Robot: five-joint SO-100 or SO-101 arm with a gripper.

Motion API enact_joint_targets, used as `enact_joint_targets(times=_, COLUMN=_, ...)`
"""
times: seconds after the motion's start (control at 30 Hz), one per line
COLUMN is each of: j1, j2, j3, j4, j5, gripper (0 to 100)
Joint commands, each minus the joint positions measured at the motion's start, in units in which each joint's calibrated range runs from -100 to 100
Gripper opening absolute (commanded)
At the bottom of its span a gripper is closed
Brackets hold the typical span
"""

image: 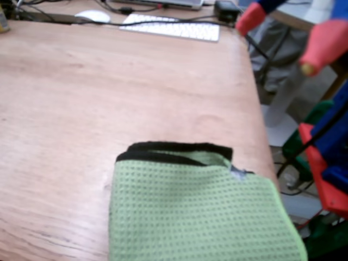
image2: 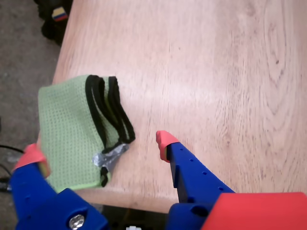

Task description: Clean the table

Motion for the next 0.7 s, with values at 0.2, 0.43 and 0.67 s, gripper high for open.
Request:
enact_joint_targets(times=0.2, j1=-0.21, j2=30.99, j3=-20.57, j4=-0.83, j5=0.39, gripper=57)
enact_joint_targets(times=0.43, j1=-2.07, j2=55.95, j3=-31.24, j4=-0.92, j5=0.49, gripper=57)
enact_joint_targets(times=0.67, j1=-3.59, j2=74.56, j3=-42.47, j4=-0.92, j5=4.74, gripper=57)
